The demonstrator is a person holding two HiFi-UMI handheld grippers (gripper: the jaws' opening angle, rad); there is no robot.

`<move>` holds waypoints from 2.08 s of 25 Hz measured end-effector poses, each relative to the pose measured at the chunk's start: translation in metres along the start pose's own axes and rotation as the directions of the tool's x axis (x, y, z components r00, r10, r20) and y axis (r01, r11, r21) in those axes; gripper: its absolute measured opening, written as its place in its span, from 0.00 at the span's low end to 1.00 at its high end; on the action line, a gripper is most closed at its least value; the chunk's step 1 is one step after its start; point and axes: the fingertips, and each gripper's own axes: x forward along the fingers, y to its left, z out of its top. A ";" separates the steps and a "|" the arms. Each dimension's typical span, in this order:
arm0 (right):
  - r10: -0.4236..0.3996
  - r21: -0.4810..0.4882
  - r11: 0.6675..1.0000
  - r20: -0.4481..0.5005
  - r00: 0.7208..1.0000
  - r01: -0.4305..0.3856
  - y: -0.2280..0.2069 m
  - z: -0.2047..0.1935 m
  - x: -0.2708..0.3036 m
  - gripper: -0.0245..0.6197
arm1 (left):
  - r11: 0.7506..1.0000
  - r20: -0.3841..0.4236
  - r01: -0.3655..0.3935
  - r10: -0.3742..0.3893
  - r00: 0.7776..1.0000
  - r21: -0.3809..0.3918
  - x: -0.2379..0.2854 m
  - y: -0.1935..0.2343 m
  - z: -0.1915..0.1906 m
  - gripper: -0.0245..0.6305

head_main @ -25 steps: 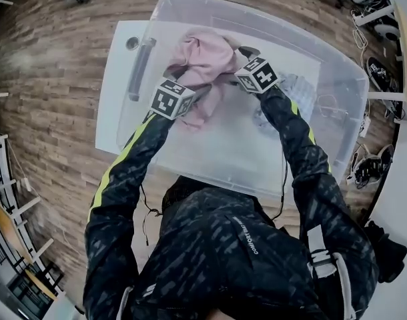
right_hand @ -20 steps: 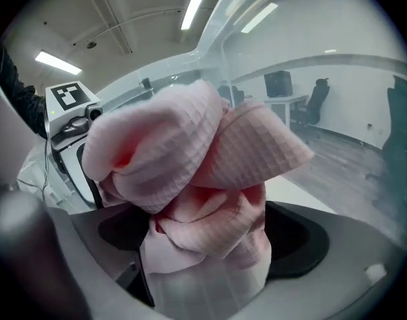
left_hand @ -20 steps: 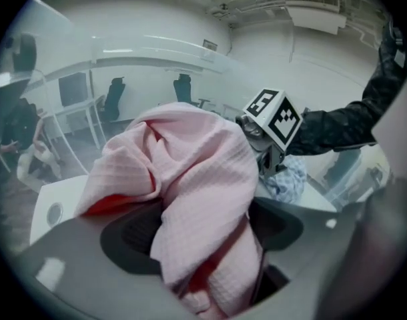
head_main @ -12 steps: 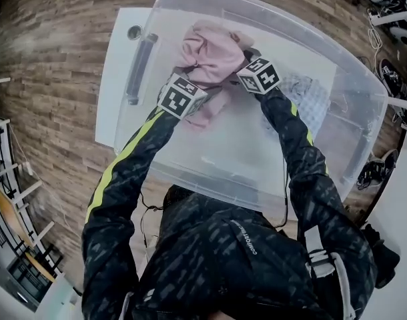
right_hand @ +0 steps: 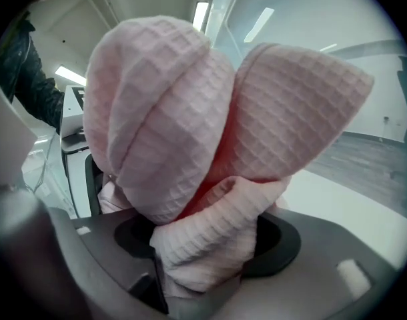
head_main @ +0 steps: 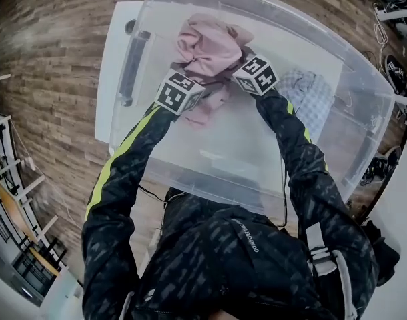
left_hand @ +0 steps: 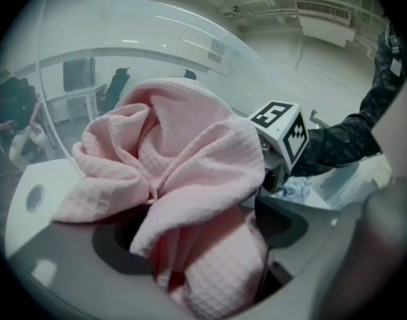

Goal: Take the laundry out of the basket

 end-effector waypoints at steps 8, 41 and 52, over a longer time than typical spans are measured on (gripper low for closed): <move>-0.060 0.010 0.998 0.138 0.989 0.059 0.015 0.021 -0.010 0.21 | 1.000 0.058 0.005 -0.004 0.998 -0.021 -0.009 -0.004 0.011 0.73; -0.011 -0.354 0.891 0.609 0.793 0.284 0.189 0.268 -0.200 0.19 | 0.866 0.618 -0.363 0.081 0.782 0.345 -0.271 -0.121 0.170 0.76; 0.018 -0.414 0.807 0.732 0.681 0.422 0.270 0.338 -0.250 0.20 | 0.786 0.719 -0.438 -0.011 0.695 0.436 -0.372 -0.160 0.194 0.76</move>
